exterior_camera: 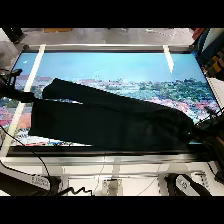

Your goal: Fold the clothes and pants, and hang the long-sleeved shirts on hangers.

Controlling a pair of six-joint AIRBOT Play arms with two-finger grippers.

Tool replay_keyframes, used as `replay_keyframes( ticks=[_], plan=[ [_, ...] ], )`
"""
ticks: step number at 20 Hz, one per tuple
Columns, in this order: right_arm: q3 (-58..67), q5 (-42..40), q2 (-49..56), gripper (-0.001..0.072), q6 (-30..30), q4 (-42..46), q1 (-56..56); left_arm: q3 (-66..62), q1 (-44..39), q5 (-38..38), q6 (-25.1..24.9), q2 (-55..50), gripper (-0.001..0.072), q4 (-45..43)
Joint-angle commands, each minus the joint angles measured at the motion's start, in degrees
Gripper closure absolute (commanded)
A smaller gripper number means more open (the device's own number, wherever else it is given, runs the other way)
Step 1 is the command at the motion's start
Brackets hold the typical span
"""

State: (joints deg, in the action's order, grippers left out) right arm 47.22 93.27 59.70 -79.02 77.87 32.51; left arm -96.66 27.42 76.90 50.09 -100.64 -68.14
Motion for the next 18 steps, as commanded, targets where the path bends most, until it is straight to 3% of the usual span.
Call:
replay_keyframes(
  ticks=[1, 3, 4, 5, 6, 7, 9, 10, 12, 14, 18],
  plan=[
    [-5.11, 11.74, -2.05, 0.0662, 4.76, -0.15, -0.07, -0.76, 0.22, -2.05, 0.13, 0.61, 0.0686, -6.19],
    [-4.83, 11.5, -2.12, 0.066, 5.51, -0.04, -0.04, -0.76, 0.22, -3.87, 2.14, 0.61, 0.0684, -8.41],
    [-4.83, 9.66, -2.14, 0.0593, 5.46, -0.07, -0.04, -0.76, 0.2, -4.39, 2.16, 0.61, 0.0645, -8.37],
    [-4.85, 7.02, -2.14, 0.0429, 5.27, -0.07, -0.04, -0.76, 0.2, -4.83, 2.16, 0.61, 0.045, -8.37],
    [-4.83, 5.33, -2.14, 0.0269, 5.18, -0.07, -0.04, -0.76, 0.2, -5.16, 2.16, 0.61, 0.0161, -8.37],
    [-4.83, 3.52, -2.14, 0.0178, 5.2, 0.02, -0.04, -0.76, 0.2, -5.88, 2.25, 0.61, -0.0008, -8.35],
    [-4.83, -1.53, -2.14, 0.0183, 5.2, 0.59, -0.04, -0.76, 0.17, -6.23, 2.27, 0.61, 0.0007, -8.35],
    [-4.83, -6.56, -2.14, 0.0185, 5.2, 0.85, -0.04, -0.76, 0.17, -6.23, 2.25, 0.61, 0.0007, -8.2],
    [-4.83, -19.23, -2.14, 0.0267, 4.63, 2.32, 0.02, -0.76, 0.17, -6.23, 2.27, 0.61, 0.0008, -8.13],
    [-4.83, -31.3, -2.12, 0.0268, 0.35, 3.65, 1.27, -0.76, 0.17, -6.32, 2.25, 0.61, 0.0008, -8.13],
    [-4.83, -37.03, 0.24, 0.0297, -6.38, -0.66, 10.93, -0.74, 0.17, -7.96, 2.25, 0.59, 0.0009, -8.13]
  ],
)
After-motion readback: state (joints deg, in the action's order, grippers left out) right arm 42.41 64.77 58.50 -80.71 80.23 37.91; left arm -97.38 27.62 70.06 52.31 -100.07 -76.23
